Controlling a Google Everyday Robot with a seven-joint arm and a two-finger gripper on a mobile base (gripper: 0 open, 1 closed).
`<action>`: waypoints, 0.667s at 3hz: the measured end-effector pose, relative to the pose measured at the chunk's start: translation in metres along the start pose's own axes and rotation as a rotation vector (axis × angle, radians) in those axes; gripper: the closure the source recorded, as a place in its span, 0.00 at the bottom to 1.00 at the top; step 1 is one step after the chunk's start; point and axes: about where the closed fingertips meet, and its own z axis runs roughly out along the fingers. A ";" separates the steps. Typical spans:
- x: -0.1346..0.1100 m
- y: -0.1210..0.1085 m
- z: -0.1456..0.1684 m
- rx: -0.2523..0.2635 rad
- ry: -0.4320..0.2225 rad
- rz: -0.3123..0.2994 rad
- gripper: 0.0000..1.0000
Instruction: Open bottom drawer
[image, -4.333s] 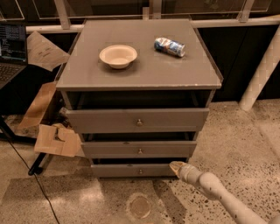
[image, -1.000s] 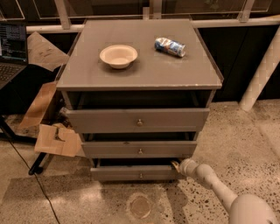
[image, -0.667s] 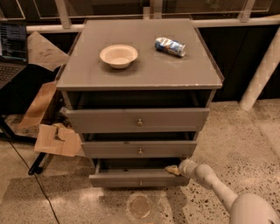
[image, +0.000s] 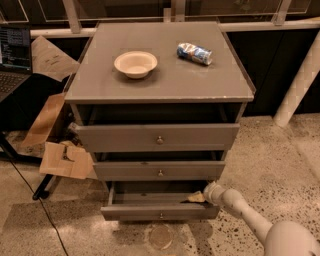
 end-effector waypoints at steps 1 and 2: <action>0.000 0.000 0.000 0.000 0.000 0.000 0.18; 0.000 0.000 0.000 0.000 0.000 0.000 0.41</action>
Offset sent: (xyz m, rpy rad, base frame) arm 0.0000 0.0000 0.0000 0.0000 0.0000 0.0000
